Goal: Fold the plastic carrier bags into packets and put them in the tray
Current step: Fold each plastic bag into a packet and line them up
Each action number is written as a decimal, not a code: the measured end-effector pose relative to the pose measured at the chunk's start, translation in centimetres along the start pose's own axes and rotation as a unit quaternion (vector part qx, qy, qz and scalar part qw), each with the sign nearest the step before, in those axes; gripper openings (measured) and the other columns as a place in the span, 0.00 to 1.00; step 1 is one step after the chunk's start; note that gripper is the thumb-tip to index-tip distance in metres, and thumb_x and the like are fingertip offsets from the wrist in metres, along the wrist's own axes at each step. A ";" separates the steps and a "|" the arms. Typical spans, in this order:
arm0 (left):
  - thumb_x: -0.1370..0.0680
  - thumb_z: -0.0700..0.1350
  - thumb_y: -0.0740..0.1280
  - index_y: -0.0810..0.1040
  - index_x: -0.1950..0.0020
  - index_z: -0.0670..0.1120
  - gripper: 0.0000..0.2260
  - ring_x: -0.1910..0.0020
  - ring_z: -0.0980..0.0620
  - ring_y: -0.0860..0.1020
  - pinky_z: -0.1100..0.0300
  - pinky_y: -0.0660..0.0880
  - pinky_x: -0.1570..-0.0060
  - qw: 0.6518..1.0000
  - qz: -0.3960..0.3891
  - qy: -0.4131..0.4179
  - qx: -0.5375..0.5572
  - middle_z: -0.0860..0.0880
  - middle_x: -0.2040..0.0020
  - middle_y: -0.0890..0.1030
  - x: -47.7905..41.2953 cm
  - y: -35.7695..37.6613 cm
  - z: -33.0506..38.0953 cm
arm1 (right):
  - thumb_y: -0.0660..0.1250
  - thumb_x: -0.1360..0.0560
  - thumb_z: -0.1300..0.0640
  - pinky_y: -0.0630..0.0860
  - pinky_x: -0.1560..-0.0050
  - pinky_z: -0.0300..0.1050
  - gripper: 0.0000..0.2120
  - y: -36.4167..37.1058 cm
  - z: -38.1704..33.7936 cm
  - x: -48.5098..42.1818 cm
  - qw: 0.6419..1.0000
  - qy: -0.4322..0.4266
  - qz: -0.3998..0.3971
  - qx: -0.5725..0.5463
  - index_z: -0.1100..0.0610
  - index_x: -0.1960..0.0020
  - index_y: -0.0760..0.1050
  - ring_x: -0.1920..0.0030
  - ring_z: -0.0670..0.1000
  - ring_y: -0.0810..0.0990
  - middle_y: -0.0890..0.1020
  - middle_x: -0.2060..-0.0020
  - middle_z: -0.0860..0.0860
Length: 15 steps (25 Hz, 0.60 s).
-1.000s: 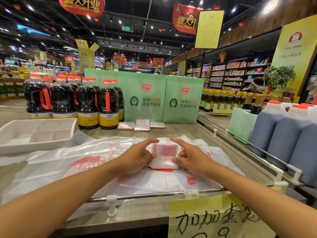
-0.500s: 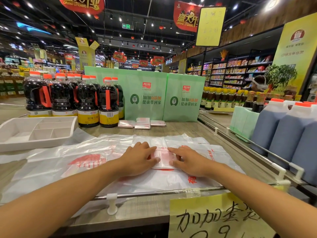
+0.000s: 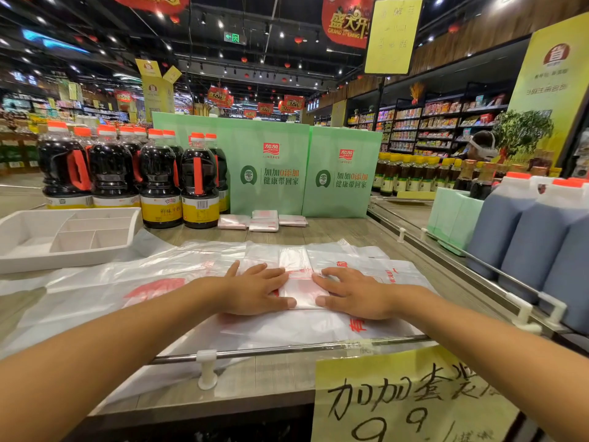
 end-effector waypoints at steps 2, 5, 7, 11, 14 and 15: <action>0.21 0.72 0.49 0.44 0.16 0.56 0.38 0.18 0.53 0.41 0.38 0.34 0.23 1.000 0.000 0.010 0.011 0.59 0.17 0.43 0.2 0.1 0.0 | 0.49 0.19 0.31 0.42 0.19 0.54 0.35 0.0 0.0 0.2 1.000 -0.006 -0.007 -0.009 0.42 0.17 0.45 0.18 0.51 0.41 0.46 0.17 0.45; 0.20 0.71 0.52 0.47 0.16 0.54 0.38 0.18 0.54 0.42 0.41 0.35 0.22 0.999 0.016 0.034 0.028 0.58 0.17 0.45 0.7 -0.1 0.4 | 0.52 0.19 0.31 0.42 0.20 0.50 0.36 -0.2 -0.1 0.6 0.999 -0.027 0.009 -0.041 0.43 0.17 0.47 0.18 0.48 0.43 0.48 0.18 0.43; 0.20 0.68 0.57 0.52 0.16 0.52 0.37 0.18 0.54 0.48 0.47 0.42 0.20 0.996 0.046 0.057 0.053 0.55 0.16 0.50 1.0 -0.7 0.5 | 0.54 0.20 0.30 0.45 0.20 0.49 0.37 -0.3 -0.2 0.7 0.997 -0.046 0.032 -0.054 0.45 0.17 0.52 0.19 0.47 0.46 0.51 0.18 0.43; 0.21 0.67 0.64 0.60 0.18 0.49 0.38 0.21 0.53 0.59 0.57 0.55 0.22 0.986 0.088 0.088 0.107 0.54 0.18 0.60 1.3 -1.4 0.4 | 0.61 0.26 0.26 0.56 0.20 0.50 0.42 -0.8 -0.3 1.2 0.991 -0.066 0.075 -0.092 0.47 0.20 0.63 0.22 0.43 0.57 0.60 0.22 0.40; 0.24 0.68 0.67 0.60 0.18 0.52 0.39 0.23 0.53 0.63 0.56 0.59 0.24 0.983 0.087 0.084 0.135 0.55 0.20 0.64 1.3 -1.3 0.0 | 0.66 0.32 0.23 0.64 0.24 0.48 0.44 -1.5 -0.4 1.6 0.984 -0.075 0.107 -0.120 0.49 0.24 0.71 0.28 0.42 0.66 0.68 0.27 0.40; 0.24 0.68 0.68 0.61 0.19 0.54 0.38 0.24 0.53 0.65 0.55 0.61 0.25 0.983 0.086 0.080 0.141 0.55 0.21 0.65 1.4 -1.4 -0.1 | 0.67 0.32 0.25 0.66 0.26 0.47 0.43 -1.7 -0.5 1.7 0.983 -0.077 0.116 -0.121 0.49 0.26 0.73 0.29 0.41 0.68 0.71 0.29 0.40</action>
Point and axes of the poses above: each hand's wrist, its own x-axis away from the middle knuckle, its own y-axis out of the palm, z = x × y, the point moved 7 cm from there along -x, towards the middle knuckle
